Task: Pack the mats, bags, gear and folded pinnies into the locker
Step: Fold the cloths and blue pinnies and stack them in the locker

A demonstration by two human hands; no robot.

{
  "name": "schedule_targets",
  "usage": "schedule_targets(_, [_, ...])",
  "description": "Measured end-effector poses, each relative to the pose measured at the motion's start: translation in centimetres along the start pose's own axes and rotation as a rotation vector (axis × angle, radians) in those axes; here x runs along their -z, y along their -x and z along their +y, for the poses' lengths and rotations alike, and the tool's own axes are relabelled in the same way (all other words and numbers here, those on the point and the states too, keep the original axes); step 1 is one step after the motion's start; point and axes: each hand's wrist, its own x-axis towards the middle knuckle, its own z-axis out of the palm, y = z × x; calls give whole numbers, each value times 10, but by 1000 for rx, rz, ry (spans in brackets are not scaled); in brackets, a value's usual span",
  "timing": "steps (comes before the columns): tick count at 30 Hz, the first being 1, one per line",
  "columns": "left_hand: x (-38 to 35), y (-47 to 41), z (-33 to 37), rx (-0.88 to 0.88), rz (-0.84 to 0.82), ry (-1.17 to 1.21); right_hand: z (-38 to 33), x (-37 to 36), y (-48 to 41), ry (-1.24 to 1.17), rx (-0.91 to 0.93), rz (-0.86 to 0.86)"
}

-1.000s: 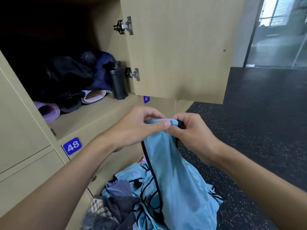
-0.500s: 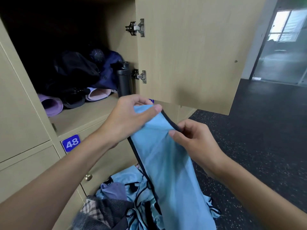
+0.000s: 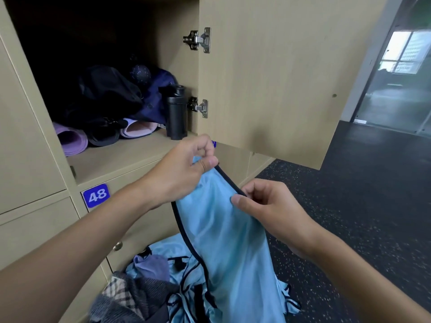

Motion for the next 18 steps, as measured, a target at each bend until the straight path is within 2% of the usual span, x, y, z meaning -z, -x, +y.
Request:
schedule_targets(2, [8, -4, -3, -38, 147, -62, 0, 1, -1, -3, -13, 4])
schedule_targets(4, [19, -7, -8, -54, 239, -240, 1, 3, -2, -25, -27, 17])
schedule_targets(6, [27, -7, -13, -74, 247, -474, 0, 7, -4, -40, -32, 36])
schedule_targets(7, [29, -6, -15, -100, 228, -504, 0, 8, -5, -35, -31, 38])
schedule_targets(9, [26, -3, -12, -146, 138, -390, -1, 9, -5, 19, -10, 27])
schedule_targets(12, [8, 1, -5, -112, -170, -135, -5, 5, -4, 132, 61, -14])
schedule_targets(15, [-5, 6, -2, -36, -449, -94, -6, 2, -3, 141, 85, -34])
schedule_targets(18, [-7, 5, -6, -17, -414, -85, -8, 3, -1, 124, 66, -38])
